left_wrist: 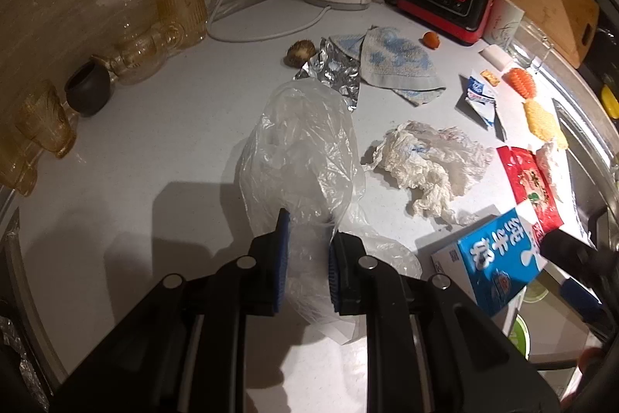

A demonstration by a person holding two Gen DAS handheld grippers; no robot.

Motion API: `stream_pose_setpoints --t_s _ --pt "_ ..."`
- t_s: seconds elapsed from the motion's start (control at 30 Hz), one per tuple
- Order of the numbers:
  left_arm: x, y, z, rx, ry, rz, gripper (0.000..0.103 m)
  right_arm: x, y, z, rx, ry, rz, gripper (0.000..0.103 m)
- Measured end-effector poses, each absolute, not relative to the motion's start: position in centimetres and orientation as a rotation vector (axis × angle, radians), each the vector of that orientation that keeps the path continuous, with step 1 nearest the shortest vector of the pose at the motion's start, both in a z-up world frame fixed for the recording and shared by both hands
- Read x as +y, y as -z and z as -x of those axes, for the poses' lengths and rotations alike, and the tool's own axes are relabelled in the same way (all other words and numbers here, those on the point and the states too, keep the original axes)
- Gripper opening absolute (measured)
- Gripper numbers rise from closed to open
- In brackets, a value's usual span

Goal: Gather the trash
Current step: 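Grasp the clear plastic bag with the left gripper while the right gripper grasps the milk carton, then carry both items over the green basket and open both grippers to drop them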

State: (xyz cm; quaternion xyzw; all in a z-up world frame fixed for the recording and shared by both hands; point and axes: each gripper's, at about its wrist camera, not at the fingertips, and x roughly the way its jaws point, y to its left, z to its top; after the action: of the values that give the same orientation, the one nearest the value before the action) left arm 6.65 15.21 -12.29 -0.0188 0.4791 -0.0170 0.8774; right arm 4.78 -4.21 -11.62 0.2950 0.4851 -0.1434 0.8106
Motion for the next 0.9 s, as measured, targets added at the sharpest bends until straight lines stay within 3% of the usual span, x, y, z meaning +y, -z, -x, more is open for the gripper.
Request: stream_pose_setpoints --t_s 0.23,0.47,0.9 --pt "16.3 11.0 -5.6 0.966 0.056 0.029 0.017 -4.8 13.9 -5.9 1.049 0.529 -0.849 0.097" --pt "16.5 10.8 -5.9 0.951 0.101 0.003 0.017 -5.2 15.6 -8.0 1.077 0.599 -0.913 0.080" --pt "14.5 9.5 -3.5 0.947 0.184 -0.064 0.017 -7.2 13.2 -3.4 1.017 0.432 -0.856 0.078"
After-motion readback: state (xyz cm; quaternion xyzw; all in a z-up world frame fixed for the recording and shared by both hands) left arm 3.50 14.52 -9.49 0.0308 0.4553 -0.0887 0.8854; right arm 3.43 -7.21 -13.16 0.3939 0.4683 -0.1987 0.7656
